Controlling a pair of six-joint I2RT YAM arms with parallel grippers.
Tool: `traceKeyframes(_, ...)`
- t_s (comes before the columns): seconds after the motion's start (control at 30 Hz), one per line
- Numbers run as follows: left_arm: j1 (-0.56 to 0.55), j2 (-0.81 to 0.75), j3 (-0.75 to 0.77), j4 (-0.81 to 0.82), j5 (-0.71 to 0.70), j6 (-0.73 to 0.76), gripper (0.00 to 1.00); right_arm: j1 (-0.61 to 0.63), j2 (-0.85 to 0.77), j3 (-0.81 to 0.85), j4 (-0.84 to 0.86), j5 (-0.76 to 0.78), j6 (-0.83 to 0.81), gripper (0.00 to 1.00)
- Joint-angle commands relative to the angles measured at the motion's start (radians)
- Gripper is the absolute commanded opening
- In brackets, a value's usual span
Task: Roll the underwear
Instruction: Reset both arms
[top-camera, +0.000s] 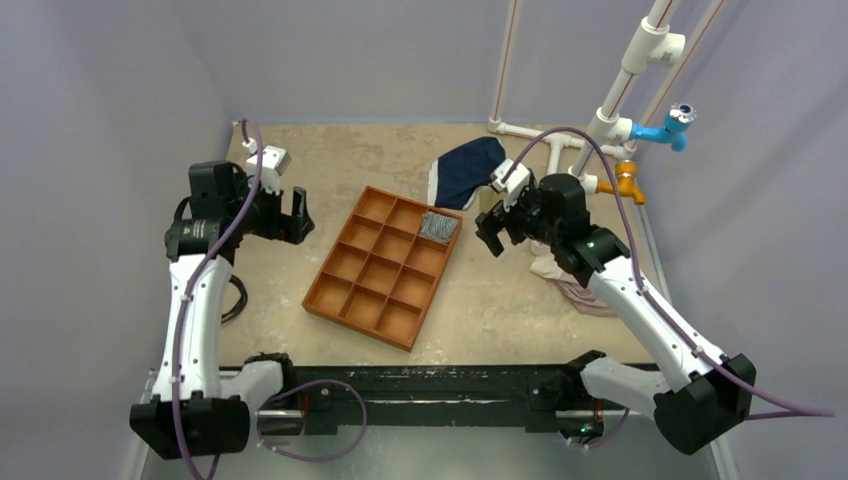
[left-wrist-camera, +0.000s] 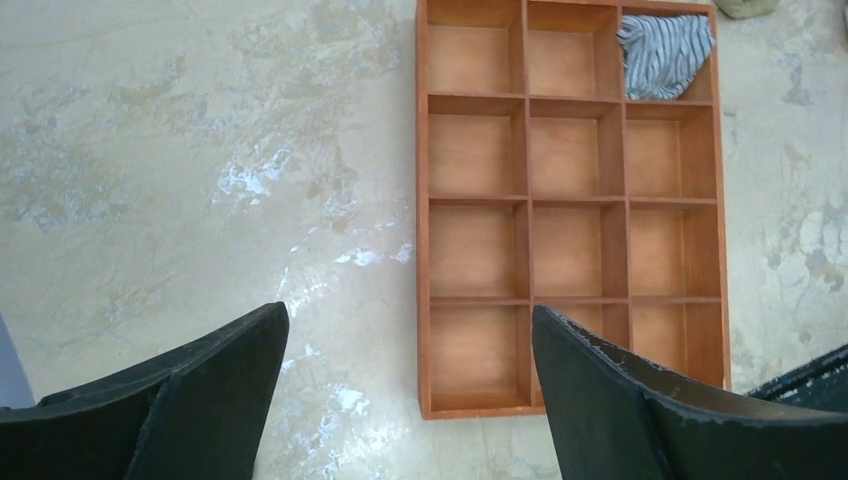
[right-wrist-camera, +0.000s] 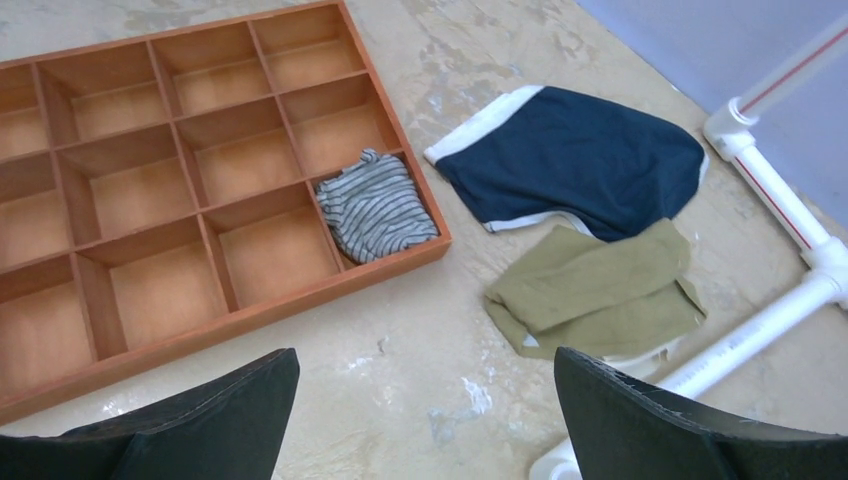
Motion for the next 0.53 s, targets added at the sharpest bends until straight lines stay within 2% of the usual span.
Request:
traceKeyframes(0.0,0.006,-0.132,-0.075,0.048,0.061,0.028,0.93,-0.004,-0.078,-0.083,0.107,0.076,0.032,0.99)
traceKeyframes(0.27,0.005,-0.35,-0.287,0.253,0.075,-0.024,0.96,-0.005,-0.152,-0.178,0.167,0.087,0.012,0.99)
traceKeyframes(0.5,0.006,-0.445,-0.381,0.341,0.065,0.001,0.97,-0.012,-0.129,-0.196,0.176,0.095,-0.021,0.99)
